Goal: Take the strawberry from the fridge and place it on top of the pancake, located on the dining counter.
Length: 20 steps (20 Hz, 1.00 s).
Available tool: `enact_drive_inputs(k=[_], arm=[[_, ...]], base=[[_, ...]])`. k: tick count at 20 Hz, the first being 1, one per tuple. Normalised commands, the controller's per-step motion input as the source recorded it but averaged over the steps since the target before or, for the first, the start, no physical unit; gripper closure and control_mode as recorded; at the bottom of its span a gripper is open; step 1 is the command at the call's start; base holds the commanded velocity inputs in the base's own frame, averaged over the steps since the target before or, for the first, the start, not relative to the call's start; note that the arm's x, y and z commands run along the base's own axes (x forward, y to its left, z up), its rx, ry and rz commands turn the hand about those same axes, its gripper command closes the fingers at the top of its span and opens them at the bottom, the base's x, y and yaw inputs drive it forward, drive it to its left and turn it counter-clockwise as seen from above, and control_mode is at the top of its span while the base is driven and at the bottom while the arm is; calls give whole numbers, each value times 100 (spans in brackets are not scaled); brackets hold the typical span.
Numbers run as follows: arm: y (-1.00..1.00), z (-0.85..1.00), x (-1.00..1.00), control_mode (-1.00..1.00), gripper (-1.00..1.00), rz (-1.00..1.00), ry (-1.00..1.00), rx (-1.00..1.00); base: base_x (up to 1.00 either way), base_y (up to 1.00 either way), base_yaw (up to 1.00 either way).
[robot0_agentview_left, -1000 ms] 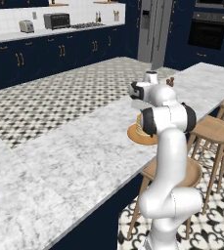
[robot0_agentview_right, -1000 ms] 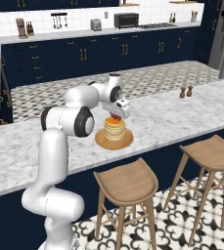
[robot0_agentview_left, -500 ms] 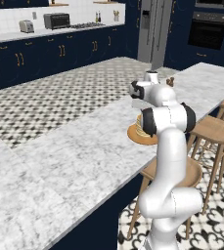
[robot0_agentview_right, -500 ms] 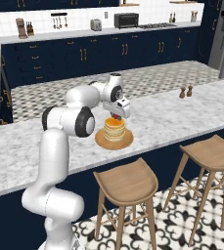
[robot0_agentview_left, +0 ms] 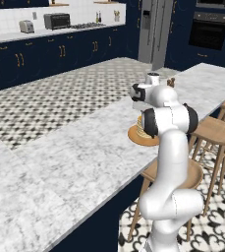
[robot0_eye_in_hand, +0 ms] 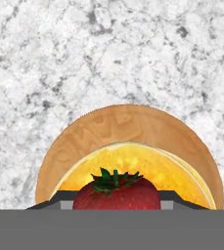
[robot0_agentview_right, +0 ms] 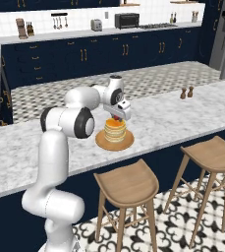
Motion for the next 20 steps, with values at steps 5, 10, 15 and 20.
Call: enact_drive_inputs(k=[5,10,15,20], arm=[[0,-19,-23,-100,100,0,-7,1],[1,-31,-15,-100,-100,0,-5,0],[0,-3,-15,-100,-100,0,-8,0],[0,1,-18,-100,-100,0,0,0]], base=[[0,0,0],[0,0,0],[0,0,0],[0,0,0]])
